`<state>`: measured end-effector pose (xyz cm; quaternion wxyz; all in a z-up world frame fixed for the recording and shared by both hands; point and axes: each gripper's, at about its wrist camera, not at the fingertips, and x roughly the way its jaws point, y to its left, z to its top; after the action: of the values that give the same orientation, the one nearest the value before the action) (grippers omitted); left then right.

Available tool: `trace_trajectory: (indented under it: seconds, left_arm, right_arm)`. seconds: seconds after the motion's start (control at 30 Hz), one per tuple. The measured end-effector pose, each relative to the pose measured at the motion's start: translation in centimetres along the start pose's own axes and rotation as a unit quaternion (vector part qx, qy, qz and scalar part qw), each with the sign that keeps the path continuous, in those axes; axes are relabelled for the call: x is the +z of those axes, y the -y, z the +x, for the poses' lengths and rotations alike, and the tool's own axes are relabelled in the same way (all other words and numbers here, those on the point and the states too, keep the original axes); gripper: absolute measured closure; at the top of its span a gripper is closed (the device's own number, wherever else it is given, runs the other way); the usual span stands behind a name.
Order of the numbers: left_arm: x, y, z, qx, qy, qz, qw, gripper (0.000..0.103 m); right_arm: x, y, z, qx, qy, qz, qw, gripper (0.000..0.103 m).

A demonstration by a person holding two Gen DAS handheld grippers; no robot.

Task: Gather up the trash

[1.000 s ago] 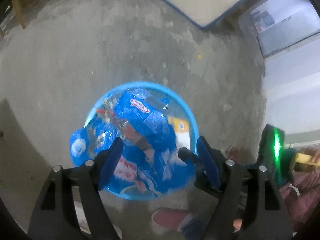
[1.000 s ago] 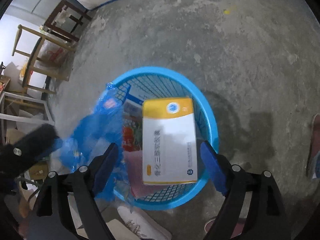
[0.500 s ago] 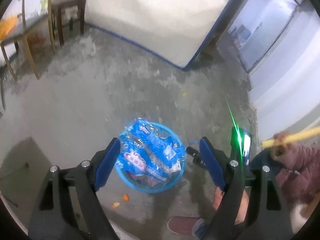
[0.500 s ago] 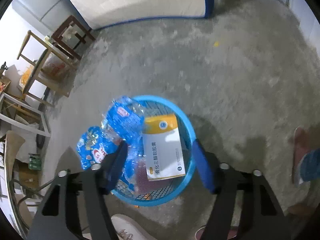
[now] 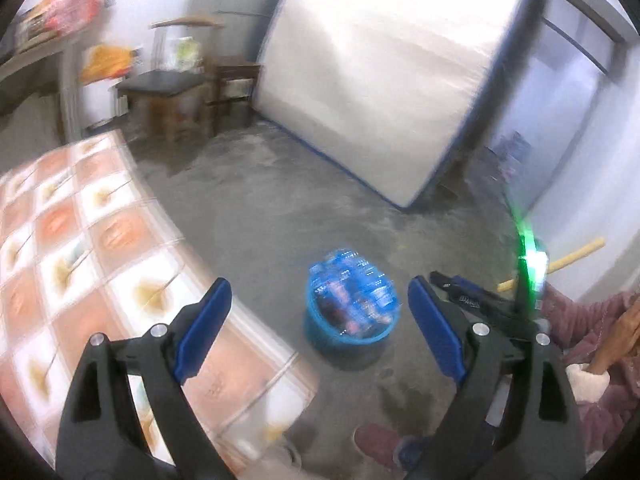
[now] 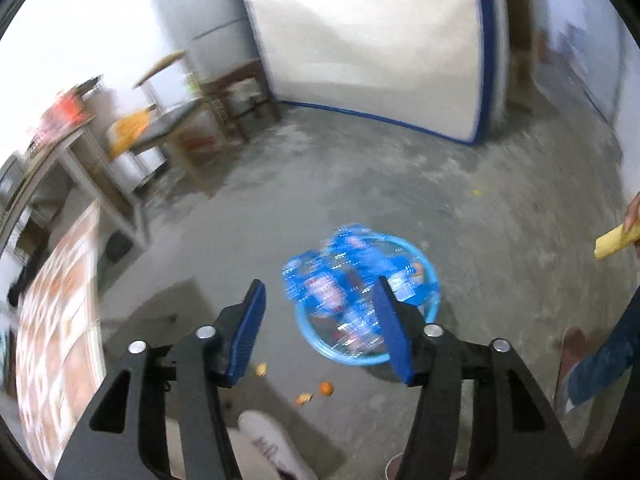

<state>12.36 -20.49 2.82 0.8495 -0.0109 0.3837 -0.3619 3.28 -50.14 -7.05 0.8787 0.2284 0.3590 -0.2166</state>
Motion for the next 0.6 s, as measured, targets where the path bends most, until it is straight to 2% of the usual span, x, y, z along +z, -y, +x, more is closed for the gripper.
trace_trajectory:
  seconds: [0.03, 0.17, 0.23, 0.4, 0.6]
  left_arm:
    - [-1.3, -1.2, -1.5, 0.021, 0.003, -0.016, 0.9997, 0.017]
    - [-5.4, -4.6, -6.3, 0.092, 0.019, -0.062, 0.9937, 0.015]
    - [-7.1, -6.0, -8.5, 0.131, 0.032, -0.079, 0.9877, 0.013]
    - [-10.0, -7.8, -12.4, 0.197, 0.051, -0.104, 0.9735, 0.011]
    - [-12.3, -8.0, -15.2, 0.260, 0.079, -0.110, 0.9560, 0.008]
  right_arm:
    - [-0.9, -1.5, -1.1, 0.009, 0.002, -0.015, 1.000, 0.030]
    - [-5.1, -7.3, -5.6, 0.039, 0.002, -0.077, 0.996, 0.020]
    - [-7.0, -9.5, -7.1, 0.047, -0.001, -0.092, 0.995, 0.013]
    - [-11.0, -14.1, -10.3, 0.062, -0.010, -0.094, 0.994, 0.009]
    - [-13.2, -18.2, -12.5, 0.025, 0.025, -0.119, 0.992, 0.009]
